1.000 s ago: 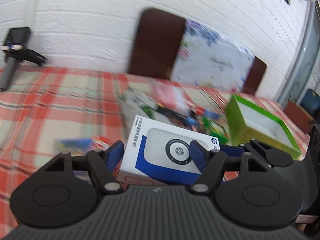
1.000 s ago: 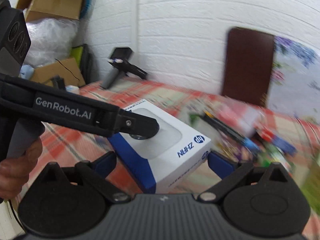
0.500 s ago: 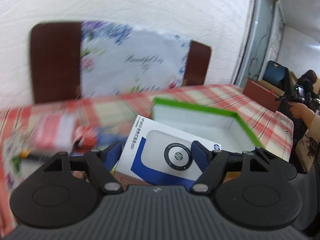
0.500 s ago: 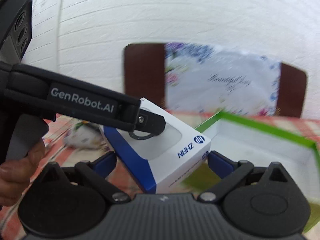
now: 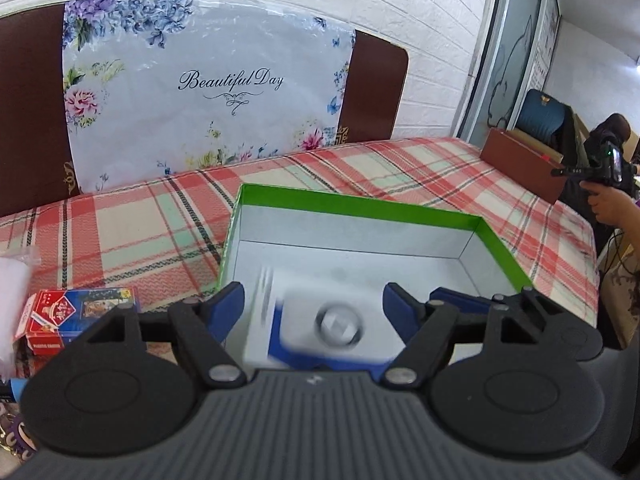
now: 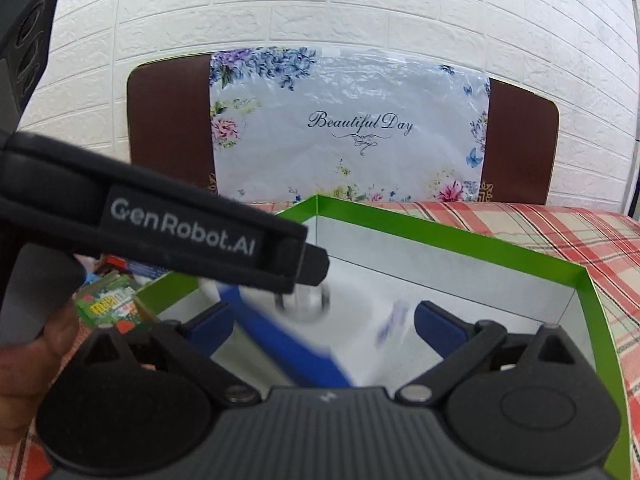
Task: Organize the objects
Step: 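Carry the HP box with the left gripper and lower it into the green box, then release the HP box and grasp the blue card box with the left gripper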
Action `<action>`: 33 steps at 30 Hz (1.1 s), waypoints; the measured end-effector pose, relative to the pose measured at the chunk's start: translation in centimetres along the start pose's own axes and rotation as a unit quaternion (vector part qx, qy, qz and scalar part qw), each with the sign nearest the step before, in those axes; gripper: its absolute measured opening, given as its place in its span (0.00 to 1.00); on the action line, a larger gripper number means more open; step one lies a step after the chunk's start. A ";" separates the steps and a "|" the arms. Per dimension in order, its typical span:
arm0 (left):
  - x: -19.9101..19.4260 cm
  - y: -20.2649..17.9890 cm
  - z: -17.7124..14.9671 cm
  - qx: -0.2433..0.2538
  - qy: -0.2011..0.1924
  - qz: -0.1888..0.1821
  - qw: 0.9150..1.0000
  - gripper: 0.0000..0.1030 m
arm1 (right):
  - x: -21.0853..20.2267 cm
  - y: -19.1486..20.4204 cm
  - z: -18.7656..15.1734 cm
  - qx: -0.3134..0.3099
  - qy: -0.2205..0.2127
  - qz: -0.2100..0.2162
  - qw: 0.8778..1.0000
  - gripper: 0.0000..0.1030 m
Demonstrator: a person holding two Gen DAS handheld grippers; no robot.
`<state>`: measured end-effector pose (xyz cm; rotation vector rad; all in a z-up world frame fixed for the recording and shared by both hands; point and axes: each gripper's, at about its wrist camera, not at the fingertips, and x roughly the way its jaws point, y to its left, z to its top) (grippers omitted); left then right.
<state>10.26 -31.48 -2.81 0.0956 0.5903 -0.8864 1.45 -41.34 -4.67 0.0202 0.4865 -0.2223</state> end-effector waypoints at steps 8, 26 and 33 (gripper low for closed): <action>-1.2 0.2 0.2 0.000 0.003 0.034 0.999 0.77 | -1.1 -0.1 -0.4 0.035 -0.005 -0.014 0.999 0.99; -6.2 2.5 -3.1 -0.040 0.012 0.098 0.994 0.77 | -6.5 4.9 -2.6 0.015 -0.013 0.010 1.000 0.98; -8.0 4.7 -6.0 -0.049 0.027 0.123 0.991 0.77 | -5.2 7.1 -4.4 0.022 0.047 0.038 0.998 0.88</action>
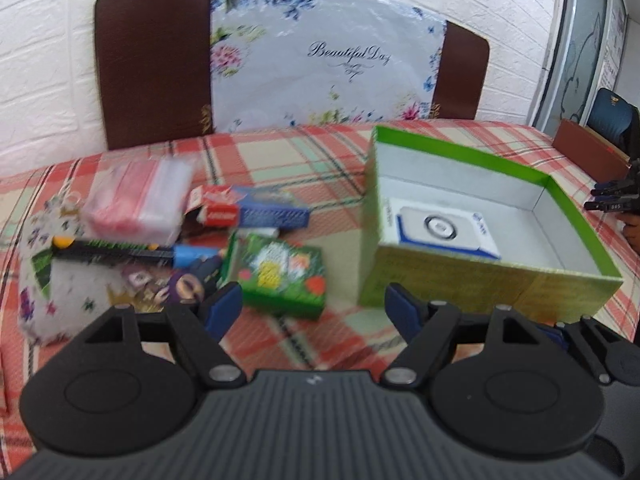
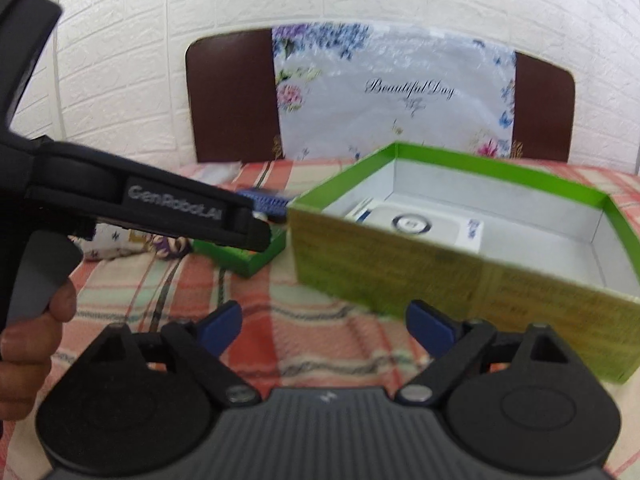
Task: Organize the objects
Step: 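Release the HP box and grasp the blue card box with the left gripper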
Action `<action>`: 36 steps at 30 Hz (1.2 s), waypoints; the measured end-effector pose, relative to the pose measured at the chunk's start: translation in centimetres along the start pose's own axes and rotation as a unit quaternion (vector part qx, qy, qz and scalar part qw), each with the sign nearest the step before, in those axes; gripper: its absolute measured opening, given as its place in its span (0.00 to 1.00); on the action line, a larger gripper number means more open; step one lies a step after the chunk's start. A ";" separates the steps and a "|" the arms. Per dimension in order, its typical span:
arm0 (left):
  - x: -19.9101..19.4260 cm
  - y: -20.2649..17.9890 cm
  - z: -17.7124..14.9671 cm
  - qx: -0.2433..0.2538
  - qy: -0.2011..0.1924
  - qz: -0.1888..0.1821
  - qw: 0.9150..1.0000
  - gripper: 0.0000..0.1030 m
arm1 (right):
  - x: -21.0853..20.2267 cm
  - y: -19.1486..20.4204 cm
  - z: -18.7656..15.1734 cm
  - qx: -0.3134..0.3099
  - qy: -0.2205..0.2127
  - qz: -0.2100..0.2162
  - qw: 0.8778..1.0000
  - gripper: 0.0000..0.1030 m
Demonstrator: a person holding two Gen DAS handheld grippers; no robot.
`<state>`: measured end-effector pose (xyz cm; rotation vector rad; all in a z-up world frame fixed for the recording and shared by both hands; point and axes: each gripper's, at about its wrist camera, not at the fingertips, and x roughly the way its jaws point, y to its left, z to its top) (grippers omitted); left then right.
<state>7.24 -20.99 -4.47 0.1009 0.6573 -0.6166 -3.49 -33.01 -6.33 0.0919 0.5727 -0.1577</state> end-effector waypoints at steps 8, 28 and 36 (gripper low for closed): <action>-4.6 6.7 -6.3 -0.013 0.010 0.030 0.999 0.77 | 1.6 5.6 -1.8 -0.053 0.045 0.060 0.996 0.76; -12.0 28.0 -8.0 -0.221 -0.018 0.079 0.972 0.71 | 8.8 27.0 2.0 -0.226 0.064 0.280 0.931 0.87; -10.9 24.0 -8.5 -0.183 -0.012 0.074 0.980 0.54 | 8.1 26.6 1.5 -0.223 0.064 0.291 0.928 0.78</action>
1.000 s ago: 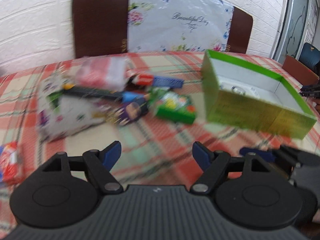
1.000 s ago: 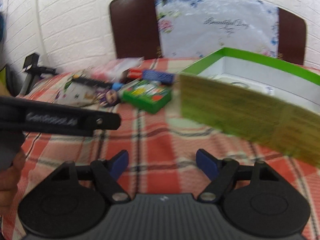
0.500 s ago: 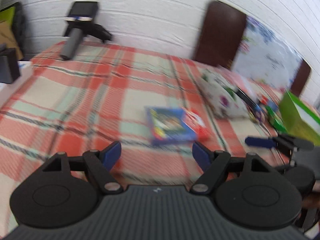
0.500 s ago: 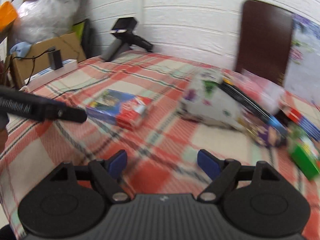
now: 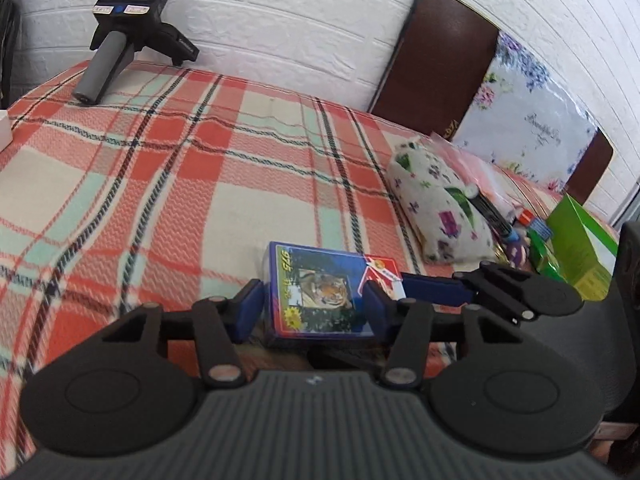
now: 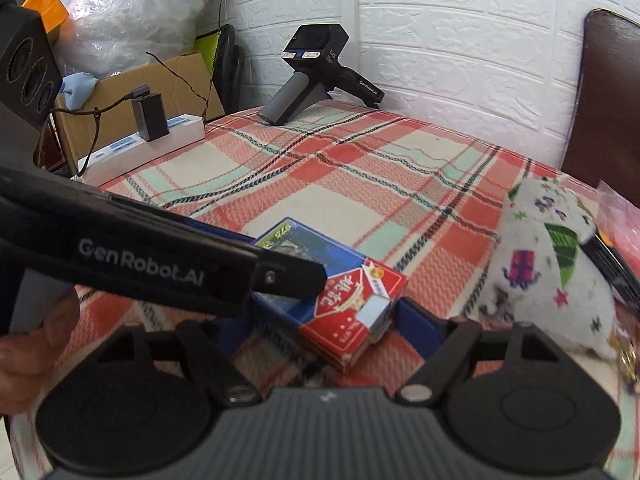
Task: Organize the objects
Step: 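Release the HP box and grasp the blue card box with the left gripper, then carry the blue card box into the green box and open the left gripper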
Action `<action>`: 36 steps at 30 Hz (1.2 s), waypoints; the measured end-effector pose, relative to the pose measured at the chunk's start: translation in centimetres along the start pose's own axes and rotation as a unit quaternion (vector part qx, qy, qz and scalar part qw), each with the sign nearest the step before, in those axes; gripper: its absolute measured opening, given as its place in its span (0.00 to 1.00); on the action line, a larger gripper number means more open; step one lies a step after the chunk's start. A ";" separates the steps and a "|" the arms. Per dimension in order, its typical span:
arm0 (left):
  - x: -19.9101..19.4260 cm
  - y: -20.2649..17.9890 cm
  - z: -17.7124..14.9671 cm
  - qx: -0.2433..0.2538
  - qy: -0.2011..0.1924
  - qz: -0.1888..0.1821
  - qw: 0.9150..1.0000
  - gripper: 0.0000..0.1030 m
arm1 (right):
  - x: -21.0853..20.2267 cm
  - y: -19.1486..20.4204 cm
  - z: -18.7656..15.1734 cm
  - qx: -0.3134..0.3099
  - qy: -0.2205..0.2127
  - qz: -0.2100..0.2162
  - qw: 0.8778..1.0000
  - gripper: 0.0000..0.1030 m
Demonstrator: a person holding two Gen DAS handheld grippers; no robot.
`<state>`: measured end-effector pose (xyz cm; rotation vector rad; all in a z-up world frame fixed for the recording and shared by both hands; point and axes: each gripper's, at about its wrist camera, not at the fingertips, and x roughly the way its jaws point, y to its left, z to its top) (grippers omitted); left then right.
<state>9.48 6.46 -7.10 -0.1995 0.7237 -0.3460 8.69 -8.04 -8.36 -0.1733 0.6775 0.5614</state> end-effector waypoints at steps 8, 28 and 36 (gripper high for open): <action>-2.0 -6.9 -5.0 0.038 0.019 -0.045 0.998 0.56 | -7.6 -0.2 -6.1 0.008 -0.004 -0.037 0.999 0.78; 3.9 -35.5 -0.3 0.245 0.001 -0.219 0.944 0.57 | -26.4 -16.4 -12.9 0.154 -0.151 -0.310 0.926 0.78; 9.2 -43.9 -2.3 0.264 0.042 -0.254 0.930 0.56 | -28.8 -23.7 -16.9 0.205 -0.114 -0.362 0.902 0.79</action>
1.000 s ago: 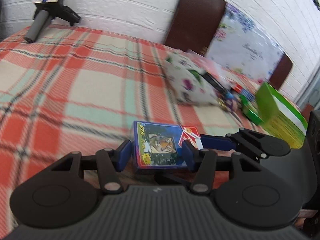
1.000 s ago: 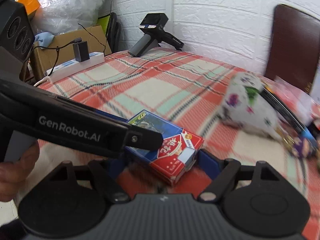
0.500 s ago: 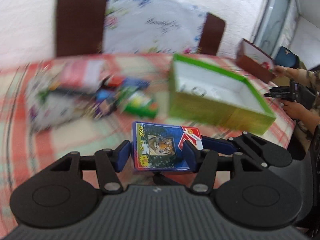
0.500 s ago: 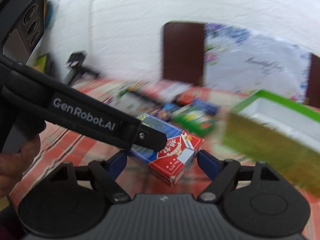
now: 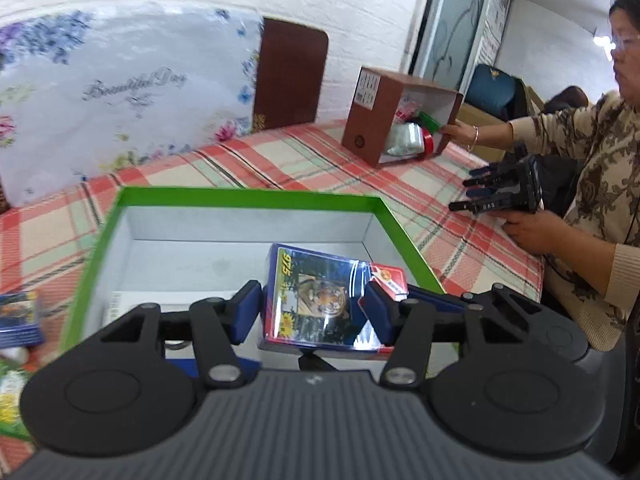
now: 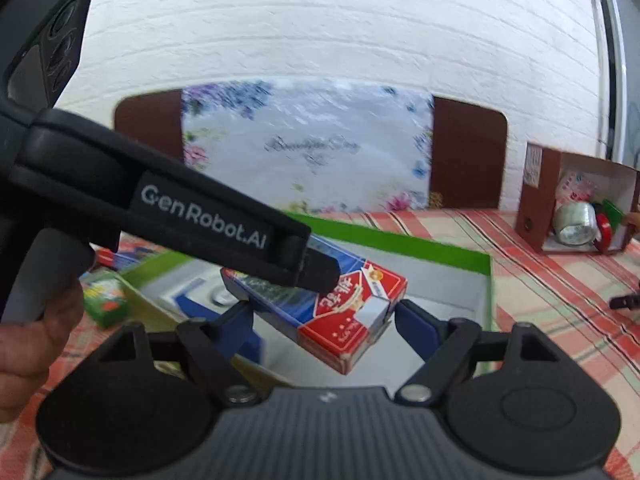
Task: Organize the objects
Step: 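Carry the blue card box into the green box and open the left gripper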
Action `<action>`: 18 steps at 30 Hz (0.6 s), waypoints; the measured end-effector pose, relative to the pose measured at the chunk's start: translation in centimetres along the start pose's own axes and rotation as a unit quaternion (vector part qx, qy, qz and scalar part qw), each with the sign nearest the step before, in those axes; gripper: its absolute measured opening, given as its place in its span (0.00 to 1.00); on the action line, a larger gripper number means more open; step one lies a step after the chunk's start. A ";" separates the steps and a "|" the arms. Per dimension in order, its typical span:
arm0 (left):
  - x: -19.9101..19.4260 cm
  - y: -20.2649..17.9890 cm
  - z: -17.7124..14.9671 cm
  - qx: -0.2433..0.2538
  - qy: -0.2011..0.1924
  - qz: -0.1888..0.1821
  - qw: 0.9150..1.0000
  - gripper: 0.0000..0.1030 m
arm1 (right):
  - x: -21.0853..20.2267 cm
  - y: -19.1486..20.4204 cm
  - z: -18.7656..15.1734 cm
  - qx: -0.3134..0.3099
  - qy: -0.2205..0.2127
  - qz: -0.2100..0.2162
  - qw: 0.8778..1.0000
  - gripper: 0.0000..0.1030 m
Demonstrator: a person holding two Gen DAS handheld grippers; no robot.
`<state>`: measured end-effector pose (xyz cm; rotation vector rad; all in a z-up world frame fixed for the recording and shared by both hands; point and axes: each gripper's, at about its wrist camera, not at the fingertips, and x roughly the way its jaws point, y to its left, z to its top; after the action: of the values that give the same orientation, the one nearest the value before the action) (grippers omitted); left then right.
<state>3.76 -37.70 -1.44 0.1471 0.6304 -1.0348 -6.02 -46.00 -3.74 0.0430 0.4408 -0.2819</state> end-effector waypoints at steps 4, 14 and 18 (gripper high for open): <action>2.5 -0.6 -0.9 0.021 0.033 0.012 0.999 0.58 | 1.3 -1.6 -0.8 0.032 0.017 -0.006 0.999 0.88; 1.6 2.6 -1.5 0.011 0.046 0.078 0.996 0.62 | 3.3 0.1 -0.6 0.047 0.029 0.007 0.998 1.00; 0.8 3.7 -1.9 0.005 0.038 0.094 0.995 0.63 | 3.6 1.6 -0.5 0.046 0.034 0.012 0.998 1.00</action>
<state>6.29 -35.61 -4.09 0.2503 0.6677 -0.8531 -2.66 -45.37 -5.72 0.1486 0.4933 -0.2780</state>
